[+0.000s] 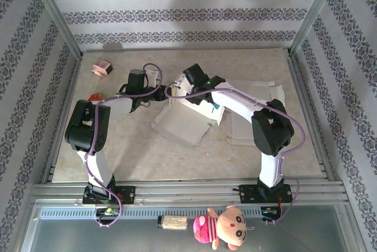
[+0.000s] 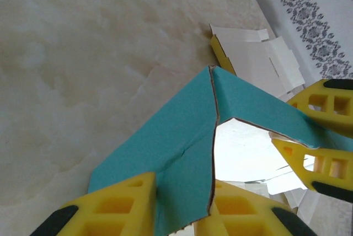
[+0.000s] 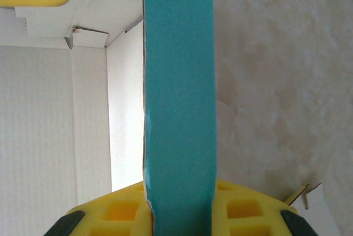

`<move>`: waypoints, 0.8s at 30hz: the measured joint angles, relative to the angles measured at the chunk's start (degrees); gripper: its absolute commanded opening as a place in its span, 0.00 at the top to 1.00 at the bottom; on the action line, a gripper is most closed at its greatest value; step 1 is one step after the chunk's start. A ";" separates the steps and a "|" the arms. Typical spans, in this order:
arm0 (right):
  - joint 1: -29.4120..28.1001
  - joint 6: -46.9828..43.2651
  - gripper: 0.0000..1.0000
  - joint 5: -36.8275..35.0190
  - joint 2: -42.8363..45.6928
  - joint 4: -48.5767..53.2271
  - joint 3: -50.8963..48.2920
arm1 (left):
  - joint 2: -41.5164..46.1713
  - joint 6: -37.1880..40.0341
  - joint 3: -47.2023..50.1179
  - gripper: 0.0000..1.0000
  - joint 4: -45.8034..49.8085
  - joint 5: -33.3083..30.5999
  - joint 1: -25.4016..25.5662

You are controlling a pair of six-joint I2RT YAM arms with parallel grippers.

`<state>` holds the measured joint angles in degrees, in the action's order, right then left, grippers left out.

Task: Fold the paper box

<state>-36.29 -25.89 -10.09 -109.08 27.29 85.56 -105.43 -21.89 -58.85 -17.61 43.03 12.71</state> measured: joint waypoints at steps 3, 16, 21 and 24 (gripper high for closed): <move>-0.63 -2.60 0.81 -1.88 0.17 -1.70 -0.87 | 0.00 -1.99 1.33 0.70 -2.38 0.57 0.00; -2.49 -12.48 0.81 -6.38 3.04 -9.33 -7.10 | 13.42 7.02 10.12 0.43 -0.52 -5.53 0.11; -2.49 -14.62 0.81 -6.34 3.32 -9.92 -7.37 | 23.34 18.38 12.26 0.41 2.58 -12.04 0.11; -2.49 -15.13 0.80 -6.12 3.32 -9.97 -7.37 | 25.38 26.77 12.20 0.37 4.33 -17.09 0.04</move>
<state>-38.79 -41.01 -16.21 -105.75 17.32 78.19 -80.05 4.89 -46.65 -13.28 25.93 12.75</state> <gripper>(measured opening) 0.196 0.611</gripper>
